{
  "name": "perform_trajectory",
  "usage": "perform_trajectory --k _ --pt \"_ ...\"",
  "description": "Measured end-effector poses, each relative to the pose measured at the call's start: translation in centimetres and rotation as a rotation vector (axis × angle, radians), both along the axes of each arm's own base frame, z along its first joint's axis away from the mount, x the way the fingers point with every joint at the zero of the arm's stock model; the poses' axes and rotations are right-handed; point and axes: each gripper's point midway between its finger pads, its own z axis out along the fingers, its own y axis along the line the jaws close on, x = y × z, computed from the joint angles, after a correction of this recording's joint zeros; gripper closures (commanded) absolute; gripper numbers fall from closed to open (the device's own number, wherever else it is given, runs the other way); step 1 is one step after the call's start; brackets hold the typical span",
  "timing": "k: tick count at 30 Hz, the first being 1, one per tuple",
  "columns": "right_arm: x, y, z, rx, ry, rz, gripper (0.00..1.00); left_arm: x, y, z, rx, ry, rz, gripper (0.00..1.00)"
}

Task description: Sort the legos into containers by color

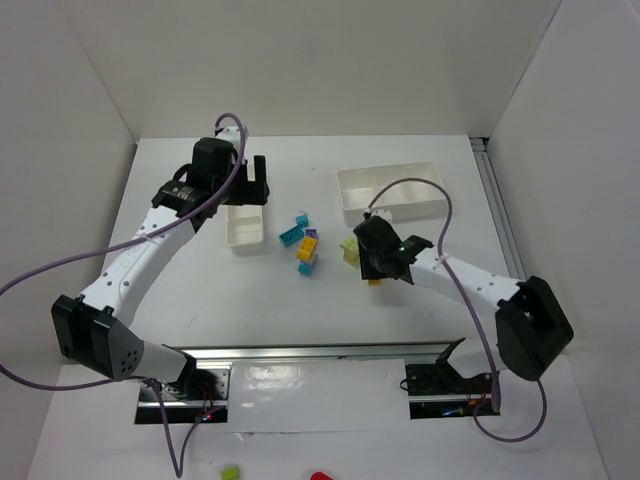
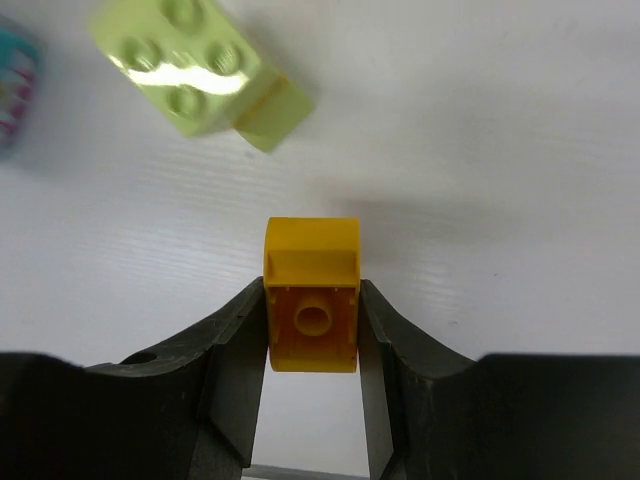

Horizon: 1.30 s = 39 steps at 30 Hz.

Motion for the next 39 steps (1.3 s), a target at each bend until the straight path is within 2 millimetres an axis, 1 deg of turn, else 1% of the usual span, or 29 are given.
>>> perform_trajectory --k 1,3,5,7,8,10,11,13,16,19,21,24,26,28,30,33,34,36,39 --pt "0.5 0.0 1.5 0.013 -0.03 -0.009 0.68 0.0 0.0 0.0 0.0 0.002 0.0 0.0" --pt "2.2 0.5 4.9 0.054 -0.11 -0.026 0.68 0.0 0.0 0.3 -0.002 -0.001 0.001 0.0" --pt "4.9 1.1 8.8 0.104 -0.201 -0.046 0.68 0.0 0.0 0.9 -0.006 -0.008 0.0 0.0" --pt "7.8 1.3 11.9 0.133 -0.276 -0.072 0.68 0.0 -0.1 1.3 -0.011 -0.015 -0.001 0.0" --pt "9.3 1.3 13.1 0.136 -0.303 -0.085 0.68 0.0 -0.2 1.4 -0.014 -0.014 -0.005 0.0" --pt "12.3 1.3 14.3 0.129 -0.338 -0.106 0.68 -0.3 -0.4 1.1 -0.02 0.002 -0.016 0.0" --pt "13.8 1.3 14.4 0.12 -0.344 -0.114 0.68 -0.5 -0.5 1.0 -0.023 0.01 -0.021 0.01" --pt "16.4 1.3 13.7 0.103 -0.345 -0.129 0.68 -0.8 -0.7 0.7 -0.034 0.027 -0.034 0.03" --pt "18.9 0.7 11.5 0.075 -0.31 -0.141 0.66 -1.8 -1.1 -0.3 -0.05 0.062 -0.049 0.06" --pt "20.5 0.3 9.7 0.062 -0.277 -0.15 0.66 -3.0 -1.3 -1.7 -0.049 0.111 -0.069 0.07" --pt "21.3 0.1 8.9 0.058 -0.266 -0.154 0.66 -3.5 -1.5 -2.4 -0.046 0.135 -0.08 0.08" --pt "22.0 0.3 8.4 0.06 -0.263 -0.148 0.65 -4.2 -1.9 -3.1 -0.046 0.163 -0.099 0.1" --pt "22.1 0.5 8.4 0.064 -0.264 -0.145 0.65 -4.6 -2.2 -3.6 -0.05 0.179 -0.116 0.1" --pt "22.8 0.8 8.7 0.074 -0.275 -0.143 0.64 -5.1 -2.7 -4.1 -0.051 0.197 -0.136 0.1" --pt "23.7 1.3 9.0 0.089 -0.293 -0.139 0.58 -5.7 -3.4 -4.6 -0.051 0.215 -0.16 0.1" --pt "24.8 1.9 8.7 0.097 -0.297 -0.134 0.43 -6.5 -4.5 -4.9 -0.063 0.234 -0.187 0.1" --pt "25.0 2.0 8.5 0.095 -0.294 -0.132 0.3 -6.7 -4.7 -4.9 -0.067 0.238 -0.194 0.1" --pt "25.2 2.1 8.1 0.093 -0.289 -0.132 0.25 -6.9 -5.1 -4.9 -0.07 0.239 -0.207 0.1" --pt "25.2 2.2 8.1 0.092 -0.283 -0.127 0.22 -7.3 -5.8 -5.0 -0.059 0.241 -0.227 0.1"
